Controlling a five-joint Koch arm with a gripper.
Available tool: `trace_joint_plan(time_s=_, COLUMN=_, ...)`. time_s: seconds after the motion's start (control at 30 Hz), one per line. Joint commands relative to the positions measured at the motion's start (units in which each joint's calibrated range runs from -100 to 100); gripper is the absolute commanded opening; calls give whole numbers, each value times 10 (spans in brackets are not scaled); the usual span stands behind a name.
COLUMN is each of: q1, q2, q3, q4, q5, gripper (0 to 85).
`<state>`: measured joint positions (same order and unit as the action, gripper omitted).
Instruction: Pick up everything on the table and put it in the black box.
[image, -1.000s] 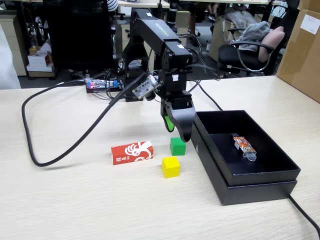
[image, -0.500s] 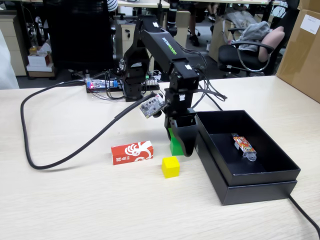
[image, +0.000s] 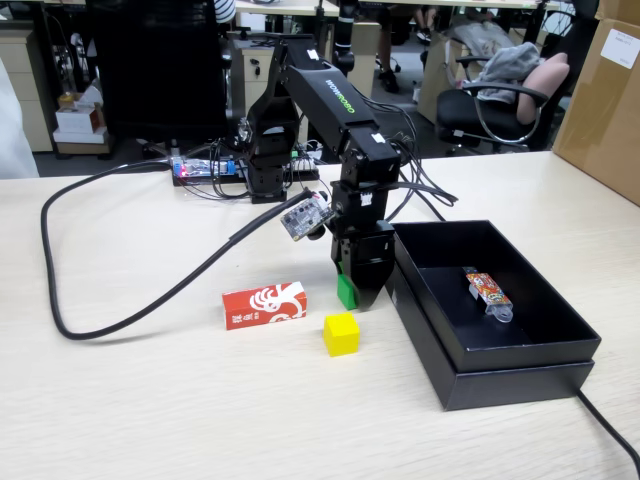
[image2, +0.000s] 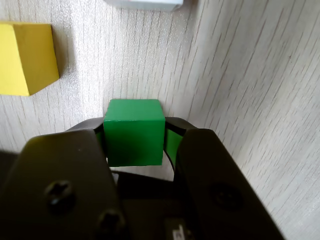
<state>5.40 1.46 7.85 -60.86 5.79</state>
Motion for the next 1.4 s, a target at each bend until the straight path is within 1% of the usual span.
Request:
trace_joint_plan(time_s=0.0, q1=-7, q2=-85, q3=44, q4=-22, q5=-2, gripper=9)
trace_joint_plan(time_s=0.07, q1=-11, q2=-153, q3=43, q4=-45, q5=-4, gripper=9)
trace_joint_plan(time_s=0.1, q1=-11, q2=-237, q3=56, q4=-78, q5=-9, gripper=8)
trace_joint_plan(time_s=0.13, q1=-10, q2=-273, q3=65, q4=-88, q5=-10, gripper=9)
trace_joint_plan(time_s=0.2, q1=12, q2=-389, q3=131, q4=-103, q5=-12, gripper=9)
trace_joint_plan(time_s=0.27, q1=27, q2=-405, q3=174, q4=-103, q5=-12, gripper=8)
trace_joint_plan(time_s=0.33, q1=54, q2=-408, q3=242, q4=-103, q5=-11, gripper=8)
trace_joint_plan(time_s=0.47, q1=76, q2=-367, q3=256, q4=-103, q5=-10, gripper=8)
trace_joint_plan(time_s=0.57, q1=89, q2=-289, q3=257, q4=-103, q5=-6, gripper=8)
trace_joint_plan(time_s=0.67, q1=93, q2=-211, q3=261, q4=-102, q5=-5, gripper=8)
trace_joint_plan(time_s=0.77, q1=97, q2=-182, q3=262, q4=-102, q5=-6, gripper=9)
trace_joint_plan(time_s=0.97, q1=97, q2=-131, q3=269, q4=-102, q5=-6, gripper=9)
trace_joint_plan(time_s=1.27, q1=86, q2=-73, q3=224, q4=-98, q5=-12, gripper=9)
trace_joint_plan(time_s=1.3, q1=84, q2=-68, q3=222, q4=-97, q5=-12, gripper=23)
trace_joint_plan(time_s=1.33, q1=84, q2=-63, q3=217, q4=-97, q5=-13, gripper=117)
trace_joint_plan(time_s=1.37, q1=84, q2=-60, q3=212, q4=-97, q5=-13, gripper=160)
